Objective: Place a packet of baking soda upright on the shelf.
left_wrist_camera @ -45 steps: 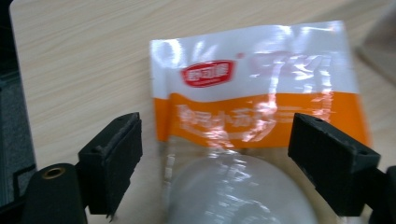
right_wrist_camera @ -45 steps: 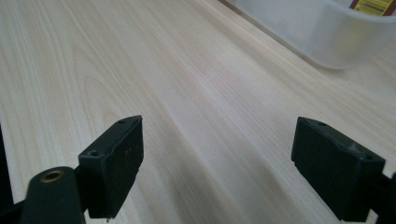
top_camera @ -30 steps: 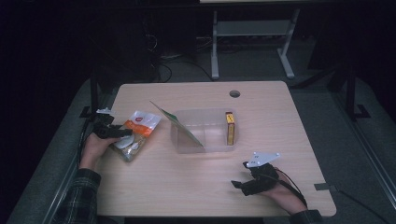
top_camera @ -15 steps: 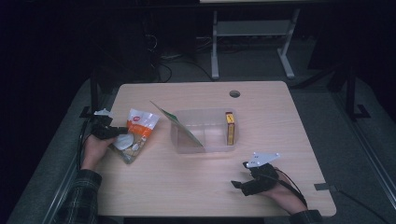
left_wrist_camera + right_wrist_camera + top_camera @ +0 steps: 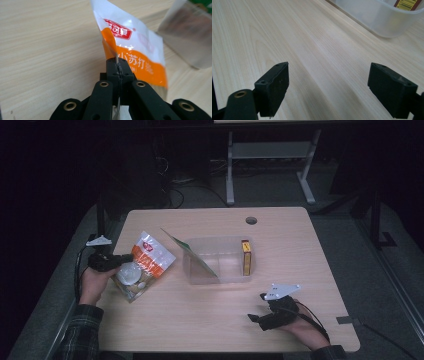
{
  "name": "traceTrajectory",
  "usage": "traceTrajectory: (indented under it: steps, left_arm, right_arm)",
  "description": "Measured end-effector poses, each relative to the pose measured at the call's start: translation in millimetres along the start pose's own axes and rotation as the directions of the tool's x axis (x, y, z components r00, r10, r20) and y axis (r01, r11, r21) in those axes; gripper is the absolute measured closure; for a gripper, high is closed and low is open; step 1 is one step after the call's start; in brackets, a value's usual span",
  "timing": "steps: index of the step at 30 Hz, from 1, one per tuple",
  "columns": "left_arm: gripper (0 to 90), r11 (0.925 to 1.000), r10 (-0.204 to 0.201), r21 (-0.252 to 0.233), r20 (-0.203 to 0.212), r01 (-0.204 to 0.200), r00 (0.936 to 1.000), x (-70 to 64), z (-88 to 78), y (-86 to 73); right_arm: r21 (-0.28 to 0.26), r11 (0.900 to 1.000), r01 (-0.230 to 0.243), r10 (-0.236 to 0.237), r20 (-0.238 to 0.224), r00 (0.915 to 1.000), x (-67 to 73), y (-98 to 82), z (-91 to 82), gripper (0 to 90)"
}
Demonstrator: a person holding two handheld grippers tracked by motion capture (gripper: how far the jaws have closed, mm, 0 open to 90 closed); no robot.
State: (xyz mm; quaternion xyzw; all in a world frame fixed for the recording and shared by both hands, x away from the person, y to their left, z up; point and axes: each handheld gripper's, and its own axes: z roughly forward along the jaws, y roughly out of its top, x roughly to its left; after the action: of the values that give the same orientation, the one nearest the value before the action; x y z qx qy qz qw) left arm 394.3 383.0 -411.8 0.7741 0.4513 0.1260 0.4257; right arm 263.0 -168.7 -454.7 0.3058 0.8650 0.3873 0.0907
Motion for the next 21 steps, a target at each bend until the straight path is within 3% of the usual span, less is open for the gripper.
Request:
traceTrajectory:
  steps: [9, 14, 21]
  left_arm:
    - [89.9, 0.9959, -0.009, -0.089, 0.047, 0.013, 0.9988, -17.6, -28.6, -1.9]
    - [90.0, 0.9923, -0.002, -0.124, 0.066, 0.011, 0.9978, -26.5, -43.2, -5.2]
    - [90.0, 0.9881, 0.023, -0.154, 0.107, -0.006, 0.9939, -43.1, -60.9, -7.2]
  right_arm:
    - [-0.026, 1.000, -0.011, 0.011, -0.009, 0.9999, 1.4, 3.3, -1.7, 17.4]
    - [-0.067, 0.998, -0.015, 0.012, -0.042, 0.9991, 7.7, 11.3, -2.1, 17.4]
    - [-0.072, 0.997, 0.009, -0.016, -0.094, 0.9955, 16.6, 25.4, 8.4, 20.0]
